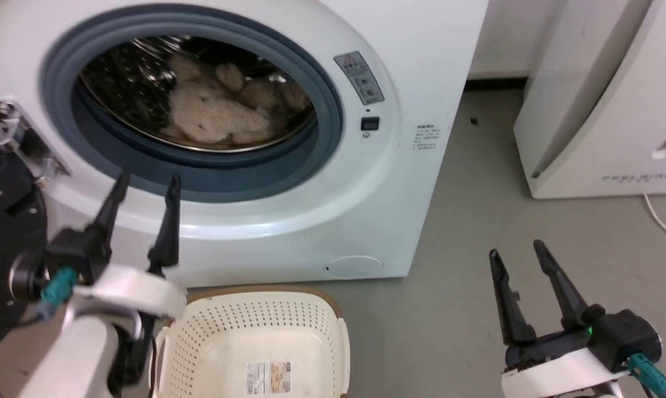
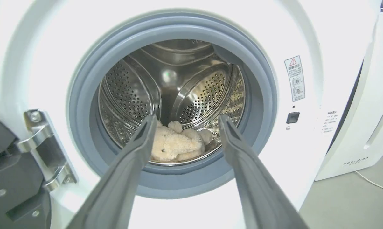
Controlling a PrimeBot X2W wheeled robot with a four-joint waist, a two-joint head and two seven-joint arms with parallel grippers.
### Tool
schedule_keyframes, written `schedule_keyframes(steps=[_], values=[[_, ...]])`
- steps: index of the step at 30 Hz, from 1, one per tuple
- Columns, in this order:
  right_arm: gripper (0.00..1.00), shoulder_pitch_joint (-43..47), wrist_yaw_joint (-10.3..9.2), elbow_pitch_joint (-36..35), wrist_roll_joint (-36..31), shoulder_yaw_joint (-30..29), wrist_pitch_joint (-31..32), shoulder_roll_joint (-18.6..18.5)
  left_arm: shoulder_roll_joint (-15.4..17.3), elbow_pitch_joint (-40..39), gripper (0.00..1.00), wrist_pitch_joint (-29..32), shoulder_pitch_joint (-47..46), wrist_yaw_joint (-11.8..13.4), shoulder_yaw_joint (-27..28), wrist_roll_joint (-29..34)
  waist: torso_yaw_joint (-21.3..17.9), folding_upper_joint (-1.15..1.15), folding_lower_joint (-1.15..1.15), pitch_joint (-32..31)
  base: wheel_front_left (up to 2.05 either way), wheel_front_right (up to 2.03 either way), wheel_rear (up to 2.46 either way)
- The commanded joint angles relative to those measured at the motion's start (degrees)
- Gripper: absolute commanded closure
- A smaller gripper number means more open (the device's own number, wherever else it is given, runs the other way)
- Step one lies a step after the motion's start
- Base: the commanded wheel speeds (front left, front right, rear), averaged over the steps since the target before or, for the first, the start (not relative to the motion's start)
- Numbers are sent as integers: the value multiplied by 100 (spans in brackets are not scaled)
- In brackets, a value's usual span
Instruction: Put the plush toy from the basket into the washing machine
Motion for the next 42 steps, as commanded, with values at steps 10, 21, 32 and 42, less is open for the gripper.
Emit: schedule_keyframes(steps=[10,21,32,42], values=[[0,331,-5,91,-11,79,-24,-1,-516,-503,0,-30,1634,219,523,456,191,0,2,-476,0,0,0],[0,613,-5,137,50,98,-24,-1,-980,-686,0,-30,2580,160,699,1020,215,0,2,-662,0,0,0],[100,569,0,142,27,126,3,0,-1139,-622,100,11,2620,45,822,1188,196,0,2,-668,0,0,0],[100,541,0,130,-28,85,101,0,-1226,-638,100,108,2575,-5,894,1301,202,0,2,-670,0,0,0]])
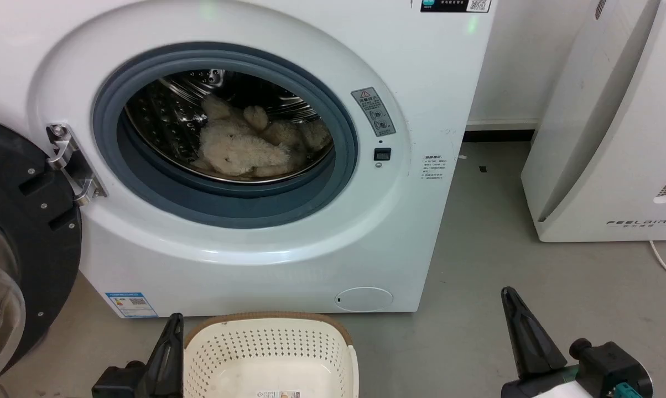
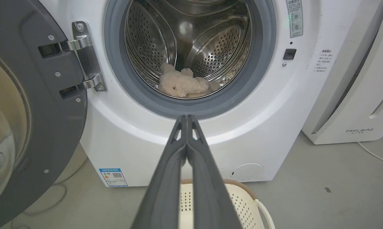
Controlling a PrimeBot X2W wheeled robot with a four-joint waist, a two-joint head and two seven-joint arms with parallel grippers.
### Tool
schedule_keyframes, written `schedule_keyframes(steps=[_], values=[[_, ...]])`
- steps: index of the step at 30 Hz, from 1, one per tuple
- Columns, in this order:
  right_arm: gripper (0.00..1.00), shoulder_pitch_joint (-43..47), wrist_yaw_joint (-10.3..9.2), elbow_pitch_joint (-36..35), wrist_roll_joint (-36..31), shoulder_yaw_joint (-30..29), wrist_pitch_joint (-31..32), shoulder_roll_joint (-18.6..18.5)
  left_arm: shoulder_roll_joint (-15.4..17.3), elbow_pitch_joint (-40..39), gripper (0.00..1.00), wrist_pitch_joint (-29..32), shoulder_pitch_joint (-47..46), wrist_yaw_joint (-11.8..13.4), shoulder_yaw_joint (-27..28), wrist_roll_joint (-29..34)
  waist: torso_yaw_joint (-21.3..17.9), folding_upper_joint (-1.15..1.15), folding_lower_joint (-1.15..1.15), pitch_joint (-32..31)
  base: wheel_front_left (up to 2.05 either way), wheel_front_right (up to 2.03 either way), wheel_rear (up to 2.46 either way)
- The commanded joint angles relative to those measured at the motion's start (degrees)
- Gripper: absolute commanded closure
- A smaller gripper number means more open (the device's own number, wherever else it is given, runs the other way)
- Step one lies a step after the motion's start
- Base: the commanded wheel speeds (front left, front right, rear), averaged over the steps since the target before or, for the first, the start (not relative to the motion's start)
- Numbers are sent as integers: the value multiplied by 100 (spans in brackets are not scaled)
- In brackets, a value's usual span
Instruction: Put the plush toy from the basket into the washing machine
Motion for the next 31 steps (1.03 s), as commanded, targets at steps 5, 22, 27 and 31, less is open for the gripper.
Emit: schedule_keyframes(steps=[5,22,27,31], values=[[100,-45,-1,-18,-77,-45,98,0,-80,-21,100,84,-70,-65,82,135,5,-1,0,-1,0,0,0],[100,-102,-1,-43,-189,-128,298,0,-257,-54,100,283,-163,-166,227,364,18,-1,0,-4,0,0,0],[100,-119,-2,-50,-221,-153,357,0,-309,-63,100,341,-190,-196,269,431,22,-1,0,-5,0,0,0],[100,-133,-2,-55,-247,-172,404,0,-351,-71,100,387,-212,-219,304,485,25,-1,0,-5,0,0,0]])
